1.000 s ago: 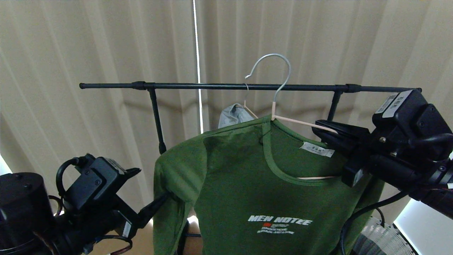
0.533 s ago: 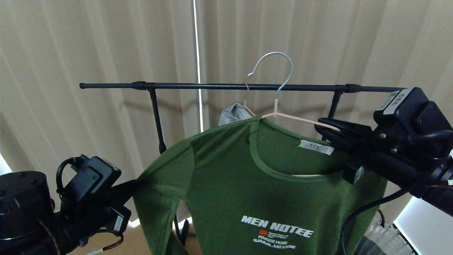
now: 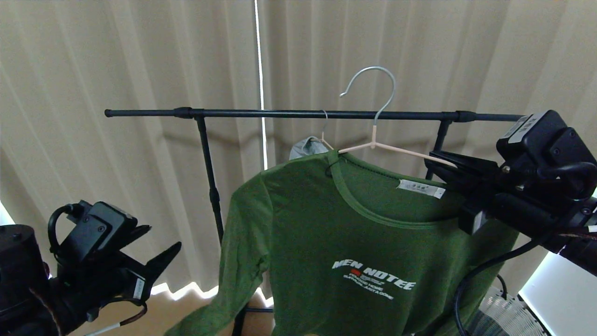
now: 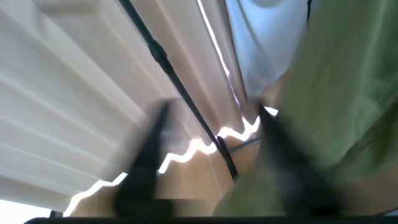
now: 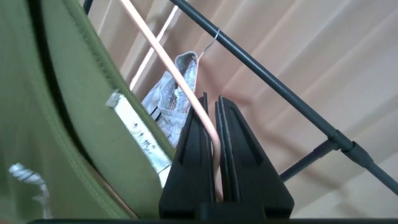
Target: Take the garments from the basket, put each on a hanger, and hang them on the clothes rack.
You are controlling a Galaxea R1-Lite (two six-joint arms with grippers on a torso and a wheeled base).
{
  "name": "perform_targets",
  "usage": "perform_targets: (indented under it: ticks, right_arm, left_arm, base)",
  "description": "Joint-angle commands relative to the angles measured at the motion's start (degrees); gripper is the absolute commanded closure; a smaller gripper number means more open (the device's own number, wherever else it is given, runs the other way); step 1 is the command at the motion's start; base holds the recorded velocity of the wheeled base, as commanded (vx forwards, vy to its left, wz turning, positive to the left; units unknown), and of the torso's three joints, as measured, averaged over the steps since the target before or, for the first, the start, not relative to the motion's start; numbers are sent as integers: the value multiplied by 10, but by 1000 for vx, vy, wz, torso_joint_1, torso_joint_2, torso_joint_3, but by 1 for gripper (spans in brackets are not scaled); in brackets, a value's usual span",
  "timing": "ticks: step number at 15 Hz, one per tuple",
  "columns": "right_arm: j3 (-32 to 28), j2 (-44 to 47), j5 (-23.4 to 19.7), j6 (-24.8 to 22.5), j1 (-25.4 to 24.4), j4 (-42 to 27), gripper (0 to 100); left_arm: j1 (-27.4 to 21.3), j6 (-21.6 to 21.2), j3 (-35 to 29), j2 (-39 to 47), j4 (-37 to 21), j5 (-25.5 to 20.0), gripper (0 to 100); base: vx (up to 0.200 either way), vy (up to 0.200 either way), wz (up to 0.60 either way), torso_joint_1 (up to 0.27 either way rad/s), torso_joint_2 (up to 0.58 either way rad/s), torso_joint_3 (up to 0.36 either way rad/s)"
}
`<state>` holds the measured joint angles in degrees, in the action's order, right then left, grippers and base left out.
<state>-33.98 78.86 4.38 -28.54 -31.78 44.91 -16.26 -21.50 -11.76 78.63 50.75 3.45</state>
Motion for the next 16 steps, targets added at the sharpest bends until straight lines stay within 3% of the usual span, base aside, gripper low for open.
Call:
perform_targets:
  ticks: [1,5,9,13,16]
  right_arm:
    - [1,1,4,0,2,0,100]
    - [15,-10,39,-2,60,-9,100]
    - [69,-51,49,-2,190,-32,100]
    - [124,-105,49,-2,328,-48,100]
    - [135,-116,50,-19,400,-47,100]
  left_arm:
    - [-10,4,3,-28,1,-4,0]
    - [-6,16,26,-132,0,-25,0]
    - [33,27,65,-228,-4,-25,0]
    - [39,22,82,-240,-4,-27,0]
    - [37,23,89,-241,-4,-40,0]
  base:
    - [0,0,0,0,0,0]
    - [0,0,0,0,0,0]
    - [0,0,0,0,0,0]
    - [0,0,0,0,0,0]
    - [0,0,0,0,0,0]
